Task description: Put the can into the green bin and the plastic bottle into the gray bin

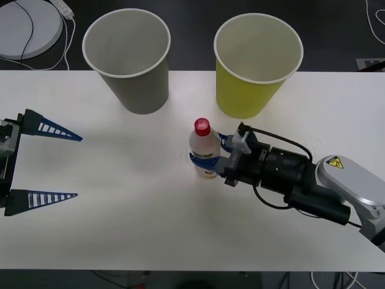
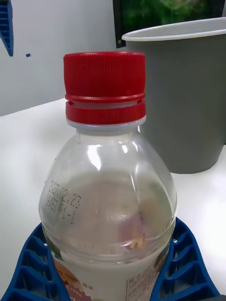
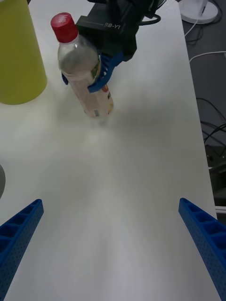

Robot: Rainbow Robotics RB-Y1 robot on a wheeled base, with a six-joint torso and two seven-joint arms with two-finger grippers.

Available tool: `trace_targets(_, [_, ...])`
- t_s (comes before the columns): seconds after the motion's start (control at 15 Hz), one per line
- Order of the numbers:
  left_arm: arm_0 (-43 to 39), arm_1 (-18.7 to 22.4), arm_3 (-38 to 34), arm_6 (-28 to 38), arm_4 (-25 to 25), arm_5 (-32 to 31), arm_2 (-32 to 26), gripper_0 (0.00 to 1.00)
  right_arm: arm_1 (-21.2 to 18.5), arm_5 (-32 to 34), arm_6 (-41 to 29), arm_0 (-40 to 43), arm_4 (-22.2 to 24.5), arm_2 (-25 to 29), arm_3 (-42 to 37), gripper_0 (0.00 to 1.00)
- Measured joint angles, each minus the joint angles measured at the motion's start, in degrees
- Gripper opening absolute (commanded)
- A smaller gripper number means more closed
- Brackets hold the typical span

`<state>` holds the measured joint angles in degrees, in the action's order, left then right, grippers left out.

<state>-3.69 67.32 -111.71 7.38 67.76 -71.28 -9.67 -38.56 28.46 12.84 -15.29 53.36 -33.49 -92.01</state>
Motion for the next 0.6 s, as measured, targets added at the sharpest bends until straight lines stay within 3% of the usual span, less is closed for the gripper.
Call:
trace_targets(0.2, [0.00,0.00,0.00,0.00,0.00,0.00,0.00,1.00,-1.84,0.03,-2.46,0.00,-1.77,0.00,-1.50,0.00])
trace_targets(0.6, [0.00,0.00,0.00,0.00,0.00,0.00,0.00,1.00,-6.63,0.02,-14.70,0.09,-0.26,0.92,-6.44,0.00])
